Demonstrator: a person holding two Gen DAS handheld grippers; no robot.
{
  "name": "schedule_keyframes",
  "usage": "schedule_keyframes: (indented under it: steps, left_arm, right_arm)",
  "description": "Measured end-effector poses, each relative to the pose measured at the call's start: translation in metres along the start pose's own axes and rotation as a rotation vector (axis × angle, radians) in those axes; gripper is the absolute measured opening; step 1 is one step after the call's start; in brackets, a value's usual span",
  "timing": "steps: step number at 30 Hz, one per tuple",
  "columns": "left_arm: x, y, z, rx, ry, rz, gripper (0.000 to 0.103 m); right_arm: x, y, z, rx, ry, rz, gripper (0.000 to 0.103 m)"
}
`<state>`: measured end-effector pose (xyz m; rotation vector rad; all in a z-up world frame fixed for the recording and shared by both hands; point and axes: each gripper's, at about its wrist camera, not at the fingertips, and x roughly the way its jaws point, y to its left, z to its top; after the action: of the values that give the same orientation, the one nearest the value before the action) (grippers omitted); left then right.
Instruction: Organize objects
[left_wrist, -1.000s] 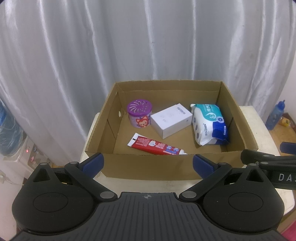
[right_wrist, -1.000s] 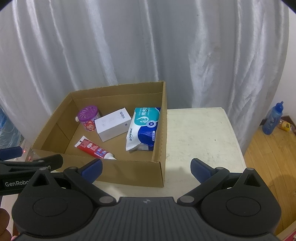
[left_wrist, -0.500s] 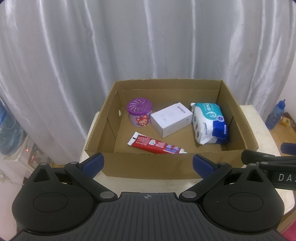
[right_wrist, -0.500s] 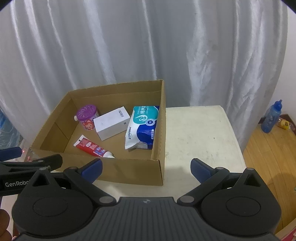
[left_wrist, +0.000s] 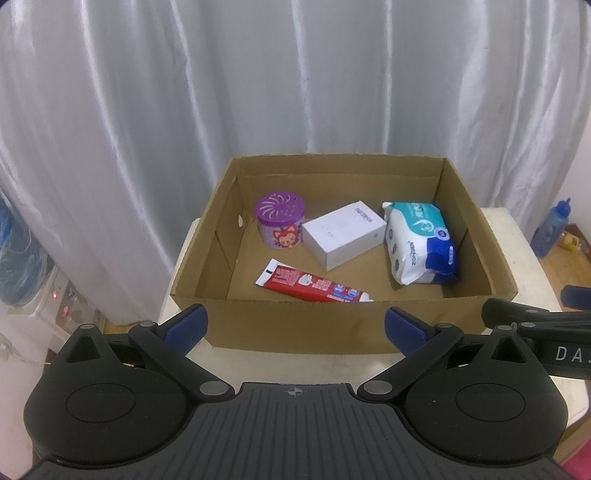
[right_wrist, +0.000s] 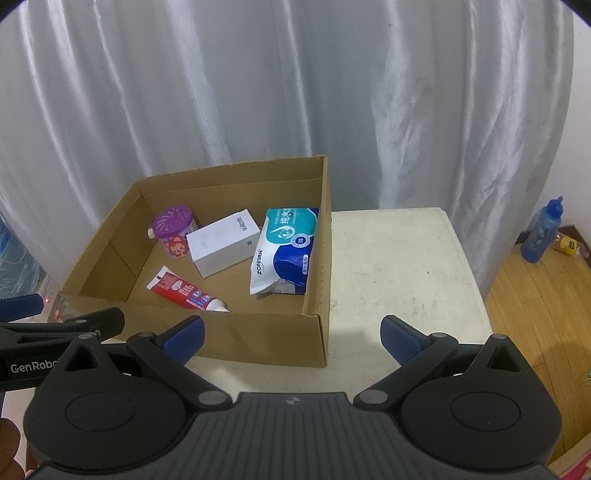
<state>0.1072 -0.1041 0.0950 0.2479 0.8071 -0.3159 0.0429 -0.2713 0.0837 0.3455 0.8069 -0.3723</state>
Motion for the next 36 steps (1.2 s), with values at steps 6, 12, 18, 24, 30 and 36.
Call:
schedule_keyframes:
  steps: [6, 12, 18, 24, 30, 36]
  left_arm:
    - [0.0, -0.0015, 0.0017, 0.001, 0.006, 0.001, 0.102]
    - [0.0, -0.0022, 0.0024, 0.0, 0.012, 0.001, 0.102]
    - [0.0009, -0.0036, 0.0013, 0.0, 0.017, 0.001, 0.102]
    - [0.0011, -0.0035, 0.0005, -0.003, 0.02, 0.001, 0.102]
    - [0.0014, -0.003, 0.0, -0.003, 0.021, 0.001, 0.102]
    - [0.0013, -0.0022, -0.0004, -0.002, 0.021, 0.002, 0.102]
  right_arm:
    - [0.0012, 0.0008, -0.0013, 0.002, 0.005, -0.002, 0.103]
    - [0.001, 0.0006, -0.0024, 0.004, 0.009, -0.001, 0.103]
    - [0.0006, 0.0004, -0.0025, 0.004, 0.013, -0.001, 0.103]
    - [0.0006, 0.0006, -0.0023, 0.005, 0.015, -0.001, 0.103]
    - [0.0009, 0.0005, -0.0022, 0.004, 0.016, 0.0, 0.103]
    - [0.0024, 0.0007, -0.0025, 0.004, 0.018, 0.002, 0.103]
